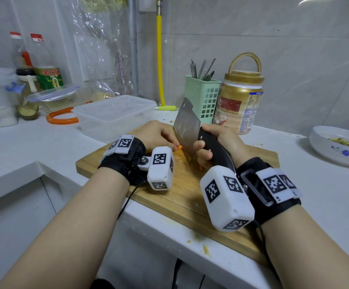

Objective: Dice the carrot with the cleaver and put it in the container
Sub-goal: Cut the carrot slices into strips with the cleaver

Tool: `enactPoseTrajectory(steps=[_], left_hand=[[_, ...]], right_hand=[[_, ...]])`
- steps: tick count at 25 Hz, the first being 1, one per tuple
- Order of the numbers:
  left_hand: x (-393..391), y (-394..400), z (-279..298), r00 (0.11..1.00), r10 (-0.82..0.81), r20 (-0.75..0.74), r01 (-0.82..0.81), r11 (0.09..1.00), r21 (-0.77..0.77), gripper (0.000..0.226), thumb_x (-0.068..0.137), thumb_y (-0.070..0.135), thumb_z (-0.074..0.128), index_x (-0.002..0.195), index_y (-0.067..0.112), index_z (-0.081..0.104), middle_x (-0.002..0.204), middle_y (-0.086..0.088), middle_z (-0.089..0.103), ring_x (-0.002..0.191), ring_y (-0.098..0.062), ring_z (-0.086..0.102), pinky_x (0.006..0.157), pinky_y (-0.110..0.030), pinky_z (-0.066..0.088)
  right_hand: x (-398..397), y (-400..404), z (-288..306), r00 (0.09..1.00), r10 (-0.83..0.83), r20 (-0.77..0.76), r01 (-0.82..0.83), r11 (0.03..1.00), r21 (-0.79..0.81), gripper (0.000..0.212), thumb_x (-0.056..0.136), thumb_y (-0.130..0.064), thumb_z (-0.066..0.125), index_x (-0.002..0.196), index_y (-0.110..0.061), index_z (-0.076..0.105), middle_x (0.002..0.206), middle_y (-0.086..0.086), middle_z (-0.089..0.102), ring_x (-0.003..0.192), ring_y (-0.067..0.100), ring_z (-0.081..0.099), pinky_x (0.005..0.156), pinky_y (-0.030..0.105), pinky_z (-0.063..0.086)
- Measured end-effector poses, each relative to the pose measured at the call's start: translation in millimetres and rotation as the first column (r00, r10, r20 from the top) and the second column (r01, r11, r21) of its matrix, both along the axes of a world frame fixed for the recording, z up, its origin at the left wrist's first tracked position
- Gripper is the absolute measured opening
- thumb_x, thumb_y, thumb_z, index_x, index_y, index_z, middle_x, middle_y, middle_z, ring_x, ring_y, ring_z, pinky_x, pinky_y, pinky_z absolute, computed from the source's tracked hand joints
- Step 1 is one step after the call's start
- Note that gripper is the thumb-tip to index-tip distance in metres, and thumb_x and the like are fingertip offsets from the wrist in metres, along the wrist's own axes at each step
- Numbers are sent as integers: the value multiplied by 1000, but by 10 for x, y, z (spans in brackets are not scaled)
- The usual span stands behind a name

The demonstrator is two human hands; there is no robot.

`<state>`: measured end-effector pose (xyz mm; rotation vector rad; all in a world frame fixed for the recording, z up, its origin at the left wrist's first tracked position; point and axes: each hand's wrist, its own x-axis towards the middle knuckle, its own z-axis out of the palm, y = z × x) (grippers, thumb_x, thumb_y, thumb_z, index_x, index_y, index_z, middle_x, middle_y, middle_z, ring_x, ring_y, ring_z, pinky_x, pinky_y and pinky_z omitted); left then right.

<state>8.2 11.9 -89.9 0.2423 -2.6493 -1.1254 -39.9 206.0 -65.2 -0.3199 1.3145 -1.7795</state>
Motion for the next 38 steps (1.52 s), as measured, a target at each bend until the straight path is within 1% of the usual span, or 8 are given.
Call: enactPoseTrajectory(steps=[4,8,14,18,22,26,31,38], left_hand=[[-1,19,-1,1000,8,-3,-8,1000,9,13,75,6,80,77,18,78,73,8,72,76,-7,64,83,-31,53],[-2,-6,-13,1000,17,-1,-17,1000,12,16,73,8,81,73,23,78,78,2,75,82,-14,68,89,-40,55],[6,-17,-31,1000,18,13,-19,999,33,23,73,9,81,66,30,77,77,7,74,78,-9,67,91,-43,55],[11,22,9,997,73,10,-73,997,36,21,74,3,78,71,24,74,64,13,67,71,-8,62,84,-35,54],[25,27,19,993,102,57,-102,995,10,20,76,2,72,78,22,73,67,10,64,71,-11,61,82,-36,53],[35,35,28,998,53,27,-53,999,10,19,77,4,77,75,23,73,71,9,68,69,-5,61,76,-28,52],[-1,7,6,1000,2,6,-2,1000,-8,14,75,11,82,77,24,77,86,-1,75,85,-12,67,87,-32,54],[-21,-20,-13,1000,-3,22,3,1000,5,15,74,14,83,75,28,78,79,7,75,84,-10,68,91,-37,54]], right_hand=[[10,-3,-4,1000,0,-16,0,1000,16,18,98,-31,46,95,-14,41,55,5,44,30,14,37,37,14,31],[29,-8,23,998,20,-63,-17,998,61,19,98,-31,46,97,-12,44,56,5,44,30,15,37,35,15,33],[42,-90,68,988,34,-152,-8,985,170,21,98,-29,48,108,-12,43,58,7,45,29,15,39,33,16,34],[23,-102,64,991,-8,-130,29,987,156,20,98,-30,47,108,-12,44,58,6,46,30,15,39,33,16,33],[13,-85,64,995,-16,-95,28,991,130,18,99,-29,44,104,-12,42,59,5,44,30,14,38,34,15,33],[10,-20,31,999,-17,-46,20,997,69,17,98,-29,44,91,-13,42,58,4,44,31,13,37,36,14,31],[-20,41,22,999,-44,25,45,999,-5,16,98,-30,46,94,-15,40,58,4,44,31,13,38,37,13,32],[10,28,32,1000,-29,5,29,999,-22,17,98,-31,46,94,-15,42,56,5,44,31,14,37,37,12,33]])
